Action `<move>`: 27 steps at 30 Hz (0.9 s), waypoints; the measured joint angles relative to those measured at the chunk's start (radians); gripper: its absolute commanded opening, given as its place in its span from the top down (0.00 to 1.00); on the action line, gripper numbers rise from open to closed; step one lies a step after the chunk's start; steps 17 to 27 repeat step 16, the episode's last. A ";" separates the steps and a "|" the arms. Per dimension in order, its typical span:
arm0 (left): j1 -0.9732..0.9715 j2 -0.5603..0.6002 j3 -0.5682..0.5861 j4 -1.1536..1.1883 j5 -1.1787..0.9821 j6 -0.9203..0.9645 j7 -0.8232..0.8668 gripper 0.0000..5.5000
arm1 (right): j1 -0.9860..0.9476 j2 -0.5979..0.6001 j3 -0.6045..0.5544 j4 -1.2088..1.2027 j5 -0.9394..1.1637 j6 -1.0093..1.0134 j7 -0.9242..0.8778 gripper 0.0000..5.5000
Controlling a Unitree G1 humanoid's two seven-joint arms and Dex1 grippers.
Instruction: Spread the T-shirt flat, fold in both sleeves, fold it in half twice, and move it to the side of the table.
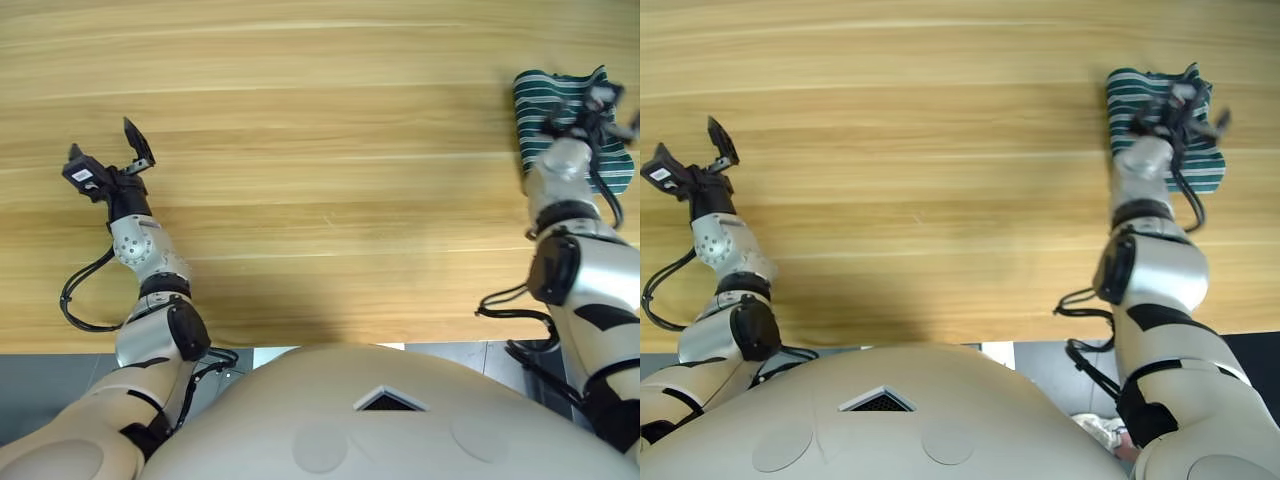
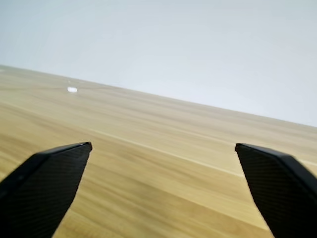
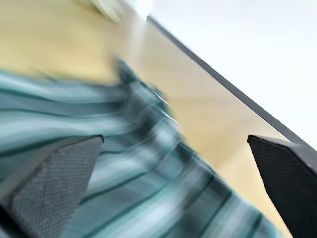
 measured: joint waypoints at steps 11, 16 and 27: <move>-0.052 -0.172 -0.266 -0.015 0.395 -0.208 0.328 0.02 | 0.192 0.406 0.441 -0.084 -0.290 -0.287 0.032 0.11; -0.125 -0.251 -0.355 0.099 0.443 -0.159 0.364 0.02 | 0.226 0.365 0.435 -0.098 -0.284 -0.301 -0.066 0.29; -0.125 -0.251 -0.355 0.099 0.443 -0.159 0.364 0.02 | 0.226 0.365 0.435 -0.098 -0.284 -0.301 -0.066 0.29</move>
